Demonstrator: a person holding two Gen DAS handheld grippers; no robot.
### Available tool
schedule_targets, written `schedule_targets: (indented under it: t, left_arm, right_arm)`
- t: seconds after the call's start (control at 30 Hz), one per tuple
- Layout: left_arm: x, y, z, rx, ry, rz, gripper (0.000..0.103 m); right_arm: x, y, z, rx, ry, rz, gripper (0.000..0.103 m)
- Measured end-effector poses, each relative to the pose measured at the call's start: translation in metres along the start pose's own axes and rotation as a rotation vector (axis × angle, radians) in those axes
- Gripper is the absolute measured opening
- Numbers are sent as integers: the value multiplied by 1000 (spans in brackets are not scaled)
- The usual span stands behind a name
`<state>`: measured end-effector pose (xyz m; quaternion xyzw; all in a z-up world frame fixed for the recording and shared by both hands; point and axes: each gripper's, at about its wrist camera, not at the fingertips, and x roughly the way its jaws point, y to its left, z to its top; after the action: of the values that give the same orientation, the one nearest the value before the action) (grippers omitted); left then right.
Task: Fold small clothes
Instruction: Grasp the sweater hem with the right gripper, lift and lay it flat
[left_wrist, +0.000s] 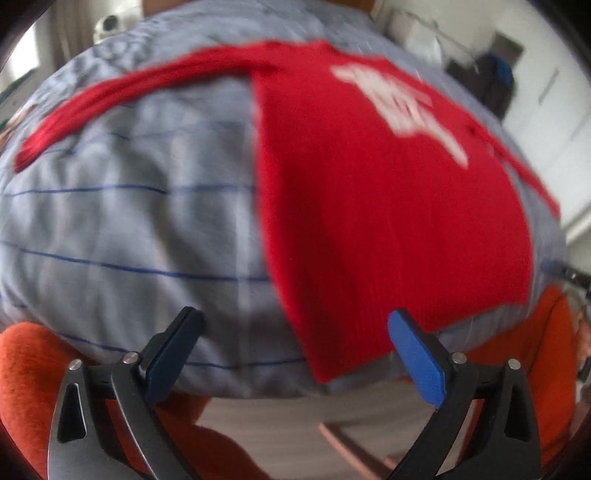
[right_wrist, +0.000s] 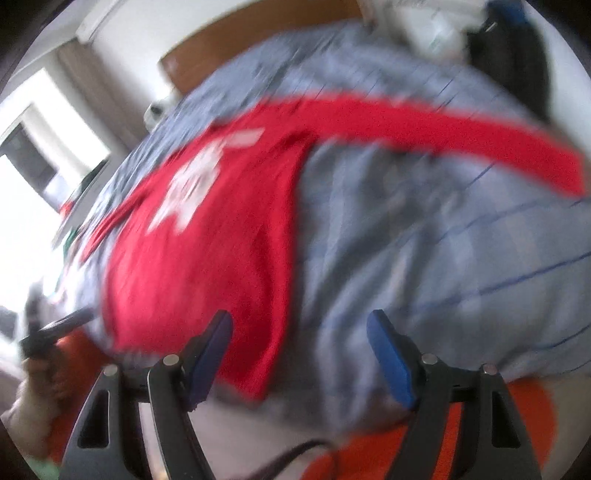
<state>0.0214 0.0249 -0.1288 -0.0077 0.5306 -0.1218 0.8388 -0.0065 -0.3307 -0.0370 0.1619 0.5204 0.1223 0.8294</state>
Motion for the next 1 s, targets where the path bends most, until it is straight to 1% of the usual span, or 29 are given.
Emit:
schedule_targets:
  t: [0.07, 0.13, 0.2, 0.27, 0.3, 0.33, 0.37, 0.4, 0.43, 0.5, 0.57, 0.63, 0.73, 0.8, 0.83, 0.9, 0.97, 1.0]
  left_arm:
    - [1, -11, 3, 48, -15, 13, 101]
    - [2, -15, 4, 69, -18, 39, 101]
    - [4, -11, 4, 51, -10, 69, 101]
    - [4, -3, 4, 12, -4, 58, 101]
    - [6, 2, 5, -11, 5, 56, 100]
    - [8, 4, 4, -19, 13, 60, 94]
    - [9, 6, 3, -17, 20, 72, 89]
    - [11, 4, 2, -8, 25, 87, 84]
    - [12, 2, 2, 5, 24, 95, 82]
    - [12, -2, 1, 25, 20, 101, 79]
    - [15, -6, 0, 42, 25, 119, 79]
    - [17, -12, 0, 57, 25, 134, 81]
    - [12, -14, -2, 67, 24, 132, 83]
    - [1, -9, -8, 60, 15, 119, 83]
    - [-3, -9, -8, 53, 4, 113, 83]
    - [-15, -5, -6, 26, -33, 103, 83]
    - [-27, 4, -3, -15, -76, 88, 85]
    - [-34, 9, 0, -41, -102, 83, 85]
  right_arm:
    - [15, 8, -6, -35, 55, 19, 74]
    - [26, 13, -8, -38, 77, 27, 74]
    - [38, 16, -9, -14, 115, 79, 73]
    - [47, 22, -12, -12, 144, 103, 65]
    - [54, 26, -13, -28, 166, 91, 62]
    - [58, 29, -14, -43, 179, 66, 49]
    - [65, 32, -16, -66, 201, 25, 24]
    - [69, 33, -18, -77, 216, 5, 12]
    - [71, 34, -19, -75, 220, 2, 5]
    - [71, 35, -20, -72, 222, -4, 5]
    - [71, 38, -23, -79, 229, -24, 5]
    - [74, 37, -26, -55, 240, -27, 5]
    - [72, 27, -28, 3, 244, -10, 5]
    - [68, 24, -29, 33, 251, -3, 10]
    - [65, 23, -30, 34, 254, -13, 12]
    - [56, 19, -29, 35, 251, -22, 15]
    - [45, 18, -28, 46, 235, -21, 27]
    - [40, 16, -26, 50, 225, -21, 31]
